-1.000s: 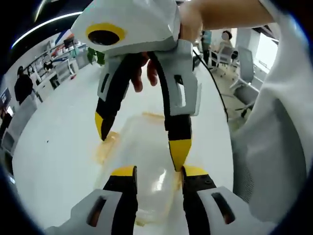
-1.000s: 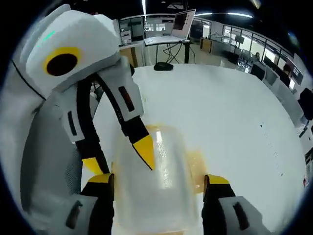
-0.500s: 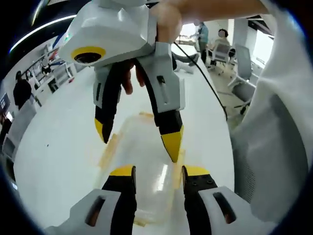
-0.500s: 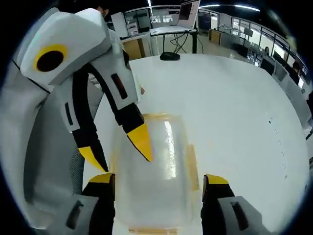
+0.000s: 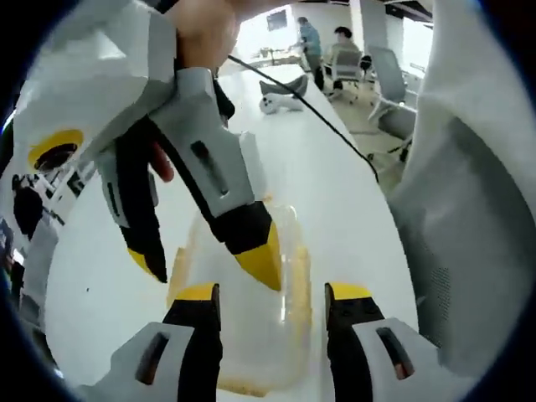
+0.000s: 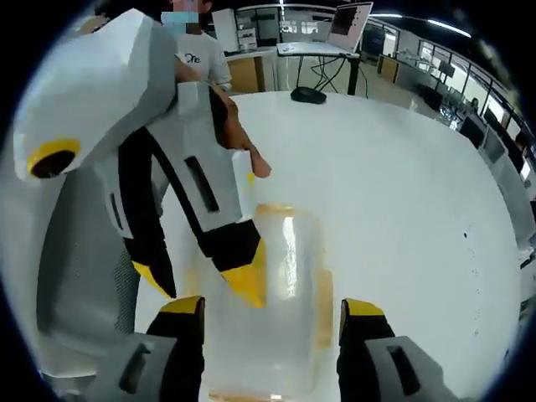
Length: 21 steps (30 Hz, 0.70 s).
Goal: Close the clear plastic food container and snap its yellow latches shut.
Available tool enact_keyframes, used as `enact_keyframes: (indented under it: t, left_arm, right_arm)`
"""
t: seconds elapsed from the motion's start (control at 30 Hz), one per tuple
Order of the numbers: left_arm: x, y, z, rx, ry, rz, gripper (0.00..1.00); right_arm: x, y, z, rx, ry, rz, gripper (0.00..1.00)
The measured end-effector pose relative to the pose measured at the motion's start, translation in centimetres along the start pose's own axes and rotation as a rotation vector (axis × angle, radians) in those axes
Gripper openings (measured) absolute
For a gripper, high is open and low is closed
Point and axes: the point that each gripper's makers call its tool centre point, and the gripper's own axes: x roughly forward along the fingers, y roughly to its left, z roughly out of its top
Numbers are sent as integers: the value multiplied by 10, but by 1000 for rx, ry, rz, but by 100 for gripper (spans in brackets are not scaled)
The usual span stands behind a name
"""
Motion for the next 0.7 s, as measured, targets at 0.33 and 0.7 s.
enact_keyframes:
  t: [0.33, 0.7]
  left_arm:
    - [3, 3, 1, 29, 41, 4, 43]
    - [5, 5, 3, 10, 139, -30, 42]
  right_arm:
    - [4, 1, -2, 18, 54, 62, 60]
    - [6, 2, -4, 34, 96, 113, 61]
